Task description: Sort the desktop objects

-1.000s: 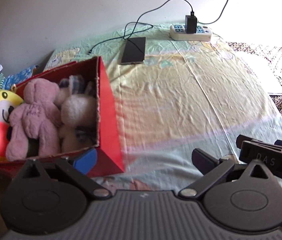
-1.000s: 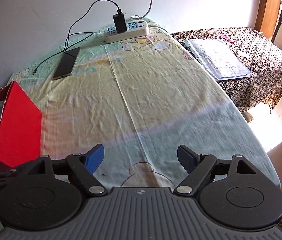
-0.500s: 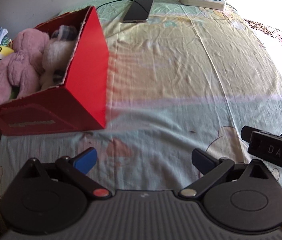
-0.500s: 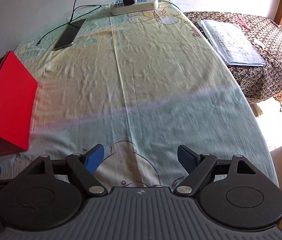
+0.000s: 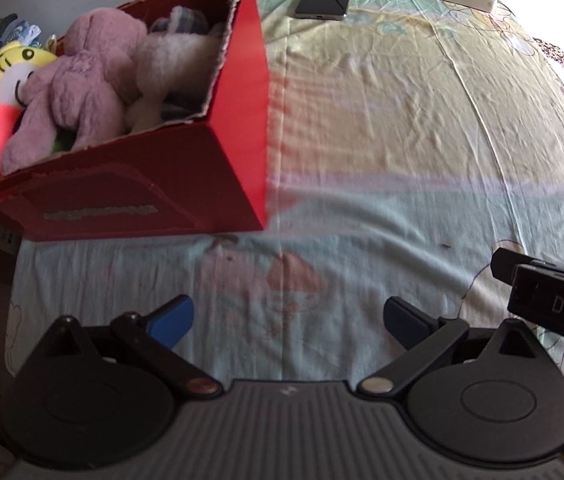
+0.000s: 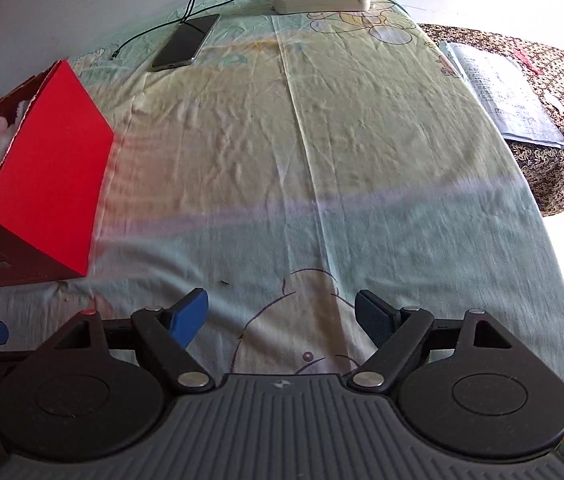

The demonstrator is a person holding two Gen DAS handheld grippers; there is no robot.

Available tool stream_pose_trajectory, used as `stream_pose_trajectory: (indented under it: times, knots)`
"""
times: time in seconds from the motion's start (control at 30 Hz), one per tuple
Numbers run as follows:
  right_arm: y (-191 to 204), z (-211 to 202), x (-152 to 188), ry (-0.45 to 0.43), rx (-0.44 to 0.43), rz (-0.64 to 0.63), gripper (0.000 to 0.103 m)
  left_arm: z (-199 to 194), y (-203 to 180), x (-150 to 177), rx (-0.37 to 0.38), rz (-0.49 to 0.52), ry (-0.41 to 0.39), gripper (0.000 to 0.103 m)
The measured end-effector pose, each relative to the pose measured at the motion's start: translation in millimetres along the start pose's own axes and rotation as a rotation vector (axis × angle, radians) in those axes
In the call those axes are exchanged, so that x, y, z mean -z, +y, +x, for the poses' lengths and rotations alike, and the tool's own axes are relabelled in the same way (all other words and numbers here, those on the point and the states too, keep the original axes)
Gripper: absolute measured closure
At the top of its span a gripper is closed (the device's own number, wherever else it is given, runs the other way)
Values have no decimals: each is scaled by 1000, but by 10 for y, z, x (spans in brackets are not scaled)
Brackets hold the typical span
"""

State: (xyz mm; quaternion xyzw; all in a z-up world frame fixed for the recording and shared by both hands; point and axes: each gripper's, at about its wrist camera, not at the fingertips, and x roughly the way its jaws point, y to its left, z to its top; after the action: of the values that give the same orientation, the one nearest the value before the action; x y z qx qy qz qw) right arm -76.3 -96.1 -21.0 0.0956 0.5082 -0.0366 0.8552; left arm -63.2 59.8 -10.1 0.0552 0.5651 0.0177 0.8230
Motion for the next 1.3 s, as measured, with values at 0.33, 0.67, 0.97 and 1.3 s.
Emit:
stream_pose_trajectory:
  times: [0.33, 0.67, 0.97, 1.3]
  knots:
    - [732, -2, 97, -1, -24, -66, 20, 42, 735, 74, -33, -50, 13, 2]
    - [1392, -38, 141, -3, -67, -121, 20, 33, 1426, 136, -71, -108, 7, 2]
    - [1853, -280, 31, -58, -121, -153, 20, -135, 1940, 33, -53, -146, -46, 2]
    - [2055, -710, -272, -191, -117, -141, 20, -522, 2183, -349, -47, -95, -181, 1]
